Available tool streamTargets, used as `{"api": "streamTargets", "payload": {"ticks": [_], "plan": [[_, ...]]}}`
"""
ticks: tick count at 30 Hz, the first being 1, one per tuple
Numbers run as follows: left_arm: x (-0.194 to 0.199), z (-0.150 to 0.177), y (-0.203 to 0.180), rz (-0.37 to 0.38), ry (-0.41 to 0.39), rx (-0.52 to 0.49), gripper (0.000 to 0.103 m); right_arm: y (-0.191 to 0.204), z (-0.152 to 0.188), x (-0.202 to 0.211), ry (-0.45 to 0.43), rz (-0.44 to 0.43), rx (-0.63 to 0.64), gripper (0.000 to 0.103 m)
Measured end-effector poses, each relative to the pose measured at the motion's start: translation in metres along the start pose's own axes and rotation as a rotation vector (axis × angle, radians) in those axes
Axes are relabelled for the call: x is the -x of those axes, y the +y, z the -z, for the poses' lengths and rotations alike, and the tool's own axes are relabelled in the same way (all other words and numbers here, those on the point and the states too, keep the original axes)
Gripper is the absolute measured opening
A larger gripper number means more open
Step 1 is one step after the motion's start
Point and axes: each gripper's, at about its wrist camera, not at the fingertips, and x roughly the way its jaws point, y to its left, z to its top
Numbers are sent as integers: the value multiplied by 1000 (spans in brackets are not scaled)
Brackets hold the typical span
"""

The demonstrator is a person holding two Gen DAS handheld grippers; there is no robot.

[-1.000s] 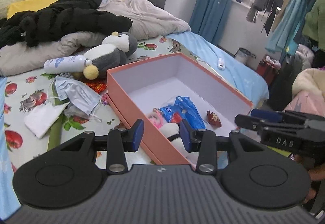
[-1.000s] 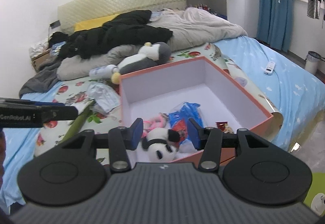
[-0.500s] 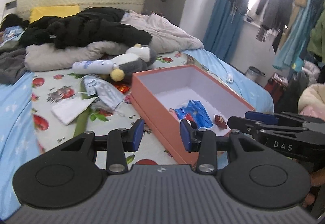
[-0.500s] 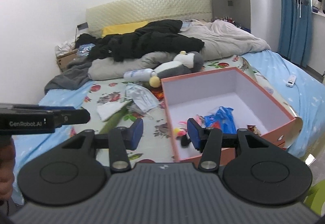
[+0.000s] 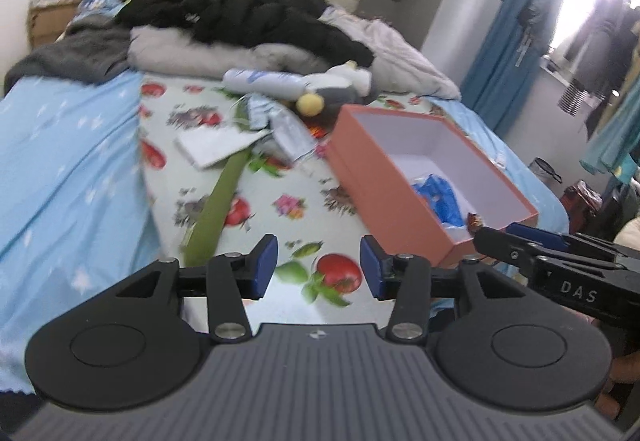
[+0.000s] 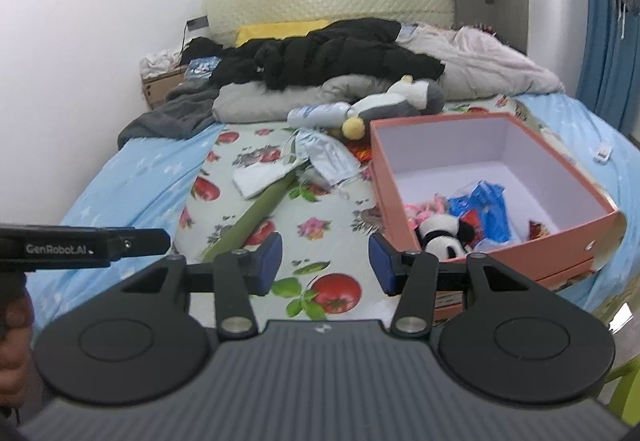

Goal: Organize soft objects
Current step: 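Move both tools back from the box toward the white towel and face mask, then grasp the white towel with left tool while right tool grasps blue face mask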

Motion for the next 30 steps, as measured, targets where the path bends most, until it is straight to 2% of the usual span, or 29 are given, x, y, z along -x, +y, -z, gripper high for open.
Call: {"api": "streamTargets", "payload": {"ticks": [4,9,15,24,27,30], "plan": [[-7,4,17,-43,24,24,52,6,-1,-20,28,-10,19,51],[-34,-8,35,-67,54,49,54,6,-13,-55,52,-1,16,51],[-90,-27,63,-53,92,81,54,9,-38,-113,92,-4,34,51],[-187,-59,110,-105,149,76,54,11,-60,-213,152,-26,36,51],[-216,-70,122,-114,164,63,59,11,-67,-250,163,-25,36,51],[-248,-81,132,-122,180,54,59,10,-74,-286,174,-24,24,51]]}}
